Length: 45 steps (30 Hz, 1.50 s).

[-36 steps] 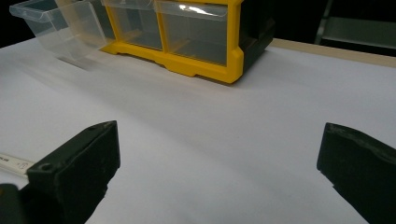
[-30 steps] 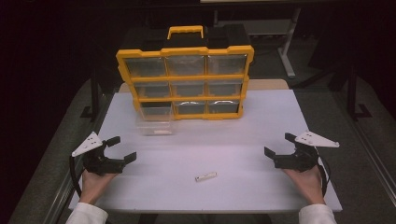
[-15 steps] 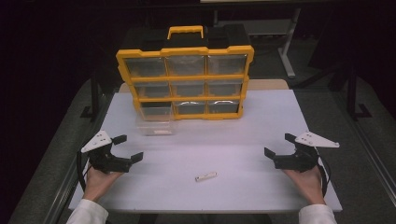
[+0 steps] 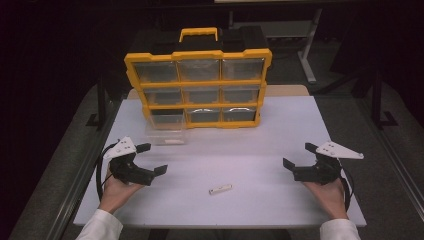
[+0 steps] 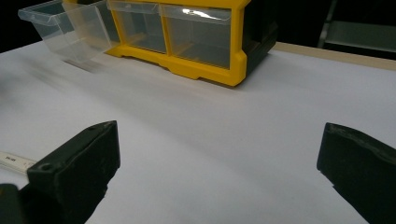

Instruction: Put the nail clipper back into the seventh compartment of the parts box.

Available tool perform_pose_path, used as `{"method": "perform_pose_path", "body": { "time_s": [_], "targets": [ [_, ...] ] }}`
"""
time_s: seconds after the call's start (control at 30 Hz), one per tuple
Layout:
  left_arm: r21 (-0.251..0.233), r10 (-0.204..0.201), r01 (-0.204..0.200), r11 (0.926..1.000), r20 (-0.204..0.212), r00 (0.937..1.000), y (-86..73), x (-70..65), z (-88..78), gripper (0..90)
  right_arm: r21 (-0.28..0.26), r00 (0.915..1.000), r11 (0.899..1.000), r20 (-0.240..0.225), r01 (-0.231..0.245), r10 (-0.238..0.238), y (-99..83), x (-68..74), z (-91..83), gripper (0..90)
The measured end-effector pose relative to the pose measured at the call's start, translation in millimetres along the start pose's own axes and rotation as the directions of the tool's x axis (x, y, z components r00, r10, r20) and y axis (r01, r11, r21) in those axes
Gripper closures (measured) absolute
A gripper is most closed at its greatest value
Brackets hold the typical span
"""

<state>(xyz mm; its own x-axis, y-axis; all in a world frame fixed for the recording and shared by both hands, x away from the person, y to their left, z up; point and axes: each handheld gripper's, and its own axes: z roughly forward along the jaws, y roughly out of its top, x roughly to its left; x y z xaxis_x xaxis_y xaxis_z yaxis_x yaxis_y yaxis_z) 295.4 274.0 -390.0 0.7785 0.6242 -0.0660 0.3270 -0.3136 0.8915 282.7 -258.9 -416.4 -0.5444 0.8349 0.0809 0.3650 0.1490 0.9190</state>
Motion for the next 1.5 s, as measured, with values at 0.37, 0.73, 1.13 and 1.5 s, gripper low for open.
{"method": "perform_pose_path", "body": {
  "time_s": [0.37, 0.73, 1.13, 1.5],
  "targets": [
    [0.054, 0.025, -0.027, 0.9982, 0.028, 0.9993, 9.7, -11.9, 17.8, 0.0, -0.002, 1.0000, 1.000, -0.004, -0.001, 0.001, 0.0, -0.4, -1.2, 0.0],
    [0.097, 0.064, -0.069, 0.9929, 0.058, 0.9963, 16.5, -26.5, 37.5, 0.0, 0.003, 1.0000, 1.000, -0.002, 0.000, 0.000, -0.1, 0.0, -1.2, 0.0],
    [0.124, 0.089, -0.099, 0.9874, 0.083, 0.9926, 22.0, -37.3, 51.1, 0.0, 0.013, 1.0000, 1.000, -0.002, 0.001, -0.001, -0.6, 0.5, -0.3, 0.0],
    [0.164, 0.122, -0.142, 0.9762, 0.124, 0.9847, 24.0, -52.3, 70.4, 0.0, 0.012, 1.0000, 1.000, -0.008, -0.002, 0.003, -0.8, 1.0, -0.1, 0.0]
  ]
}}
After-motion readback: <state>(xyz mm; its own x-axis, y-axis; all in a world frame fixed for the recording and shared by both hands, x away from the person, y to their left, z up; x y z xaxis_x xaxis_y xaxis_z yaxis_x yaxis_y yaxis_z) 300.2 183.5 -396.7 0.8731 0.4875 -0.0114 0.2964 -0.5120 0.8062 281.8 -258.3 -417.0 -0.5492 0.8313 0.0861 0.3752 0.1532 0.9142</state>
